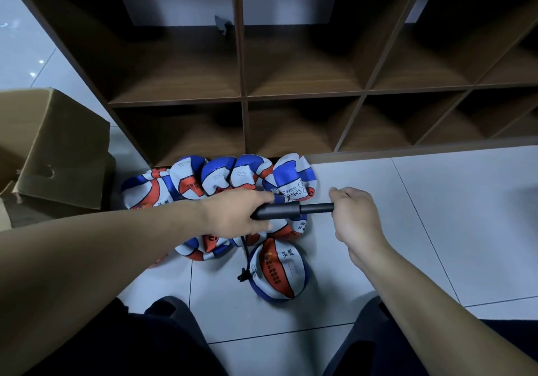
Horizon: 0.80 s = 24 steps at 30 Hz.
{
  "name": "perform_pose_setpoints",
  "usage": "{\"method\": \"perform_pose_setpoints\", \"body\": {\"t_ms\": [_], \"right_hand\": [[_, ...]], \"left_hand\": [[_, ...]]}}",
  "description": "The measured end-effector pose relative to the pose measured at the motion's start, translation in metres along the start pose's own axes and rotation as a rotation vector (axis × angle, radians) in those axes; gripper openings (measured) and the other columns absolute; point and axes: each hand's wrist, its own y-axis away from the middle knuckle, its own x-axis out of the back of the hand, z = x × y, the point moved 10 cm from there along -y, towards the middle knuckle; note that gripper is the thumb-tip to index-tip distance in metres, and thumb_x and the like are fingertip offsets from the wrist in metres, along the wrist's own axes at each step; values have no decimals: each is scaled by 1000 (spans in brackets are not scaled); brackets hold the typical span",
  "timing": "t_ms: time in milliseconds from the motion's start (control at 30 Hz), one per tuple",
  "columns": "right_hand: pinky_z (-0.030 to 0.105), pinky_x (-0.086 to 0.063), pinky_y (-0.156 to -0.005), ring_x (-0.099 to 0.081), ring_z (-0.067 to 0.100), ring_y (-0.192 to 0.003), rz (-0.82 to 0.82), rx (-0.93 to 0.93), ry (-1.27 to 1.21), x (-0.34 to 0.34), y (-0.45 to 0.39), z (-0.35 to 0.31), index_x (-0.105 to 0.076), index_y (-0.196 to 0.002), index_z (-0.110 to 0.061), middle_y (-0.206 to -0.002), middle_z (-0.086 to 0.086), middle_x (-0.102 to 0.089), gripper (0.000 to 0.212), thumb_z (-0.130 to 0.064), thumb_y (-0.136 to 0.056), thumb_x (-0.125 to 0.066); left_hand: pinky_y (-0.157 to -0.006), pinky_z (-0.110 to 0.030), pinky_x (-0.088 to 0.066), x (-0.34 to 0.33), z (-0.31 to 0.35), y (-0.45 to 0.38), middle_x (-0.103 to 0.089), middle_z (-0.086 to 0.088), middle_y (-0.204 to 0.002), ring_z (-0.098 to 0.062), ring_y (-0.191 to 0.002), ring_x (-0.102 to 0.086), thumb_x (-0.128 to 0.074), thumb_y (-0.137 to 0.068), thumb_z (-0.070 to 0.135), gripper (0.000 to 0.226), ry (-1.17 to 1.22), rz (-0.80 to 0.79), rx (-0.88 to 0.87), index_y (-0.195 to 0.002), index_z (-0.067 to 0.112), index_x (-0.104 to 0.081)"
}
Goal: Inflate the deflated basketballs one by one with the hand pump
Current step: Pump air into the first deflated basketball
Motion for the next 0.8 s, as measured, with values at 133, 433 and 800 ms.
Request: {"method": "perform_pose_setpoints", "body": {"t_ms": [133,433,800], "right_hand": [[32,-27,-57,-31,22,-59,-12,33,17,-8,9,-4,-40,-67,-19,-52,-10,-35,42,-25,-106,-56],[37,-36,-61,-47,21,-65,71,43,36,-23,44,-4,-43,-65,-18,-66,-3,-50,45,-35,-106,-49],[32,-30,-55,-39,26,-56,-52,21,129,-3,14,-2,-54,-65,-18,-55,-4,-48,29,-26,-92,-59]], "left_hand": [[-66,-38,-57,-7,7,-1,-70,-5,-82,-16,-67,-69,-74,-102,46,27,146,-127,2,-99,21,-62],[-61,-37,-49,-4,24,-3,-65,2,-72,-16,-65,-62,-65,-101,60,40,-136,-9,67,-78,27,-59],[-64,-36,-56,-10,-5,8,-71,5,-78,-11,-66,-67,-75,-96,53,24,-30,-85,83,-93,30,-67]]}}
